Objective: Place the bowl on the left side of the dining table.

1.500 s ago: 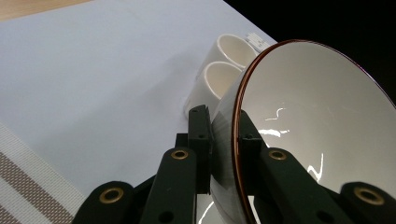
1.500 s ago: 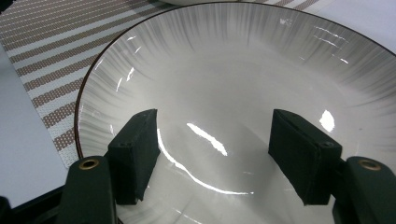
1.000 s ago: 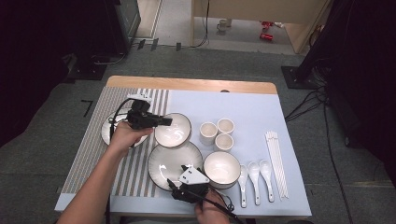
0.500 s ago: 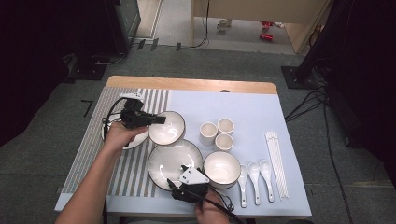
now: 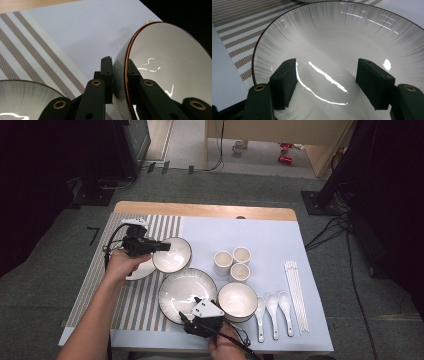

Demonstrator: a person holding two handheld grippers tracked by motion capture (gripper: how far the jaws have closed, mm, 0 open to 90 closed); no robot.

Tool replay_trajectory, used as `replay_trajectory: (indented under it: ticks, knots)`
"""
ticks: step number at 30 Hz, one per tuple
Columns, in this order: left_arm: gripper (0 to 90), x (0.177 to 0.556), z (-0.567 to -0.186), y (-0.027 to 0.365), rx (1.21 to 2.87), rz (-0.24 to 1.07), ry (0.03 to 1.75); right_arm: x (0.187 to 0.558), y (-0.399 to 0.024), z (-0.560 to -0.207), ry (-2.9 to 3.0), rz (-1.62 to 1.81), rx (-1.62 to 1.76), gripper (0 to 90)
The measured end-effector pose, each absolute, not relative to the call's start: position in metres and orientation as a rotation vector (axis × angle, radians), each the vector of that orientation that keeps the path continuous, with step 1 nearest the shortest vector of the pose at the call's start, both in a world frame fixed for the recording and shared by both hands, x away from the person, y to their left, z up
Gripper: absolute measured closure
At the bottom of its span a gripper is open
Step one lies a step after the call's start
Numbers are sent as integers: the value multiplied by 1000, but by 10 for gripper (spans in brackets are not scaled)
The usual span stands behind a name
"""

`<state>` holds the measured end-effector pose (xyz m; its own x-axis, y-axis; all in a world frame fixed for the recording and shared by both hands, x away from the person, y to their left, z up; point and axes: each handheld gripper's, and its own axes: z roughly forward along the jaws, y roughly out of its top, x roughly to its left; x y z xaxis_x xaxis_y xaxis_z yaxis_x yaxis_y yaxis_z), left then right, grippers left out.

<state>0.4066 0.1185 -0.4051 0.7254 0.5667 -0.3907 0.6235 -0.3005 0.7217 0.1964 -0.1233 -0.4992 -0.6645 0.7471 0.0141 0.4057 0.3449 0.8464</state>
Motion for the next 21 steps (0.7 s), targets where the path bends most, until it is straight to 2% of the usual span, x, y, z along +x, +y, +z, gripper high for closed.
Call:
replay_trajectory:
  ticks: [21]
  knots:
    - [825, 417, -415, 140, 1988, -31, 980, 196, -123, -499, 2239, 1246, 1016, 329]
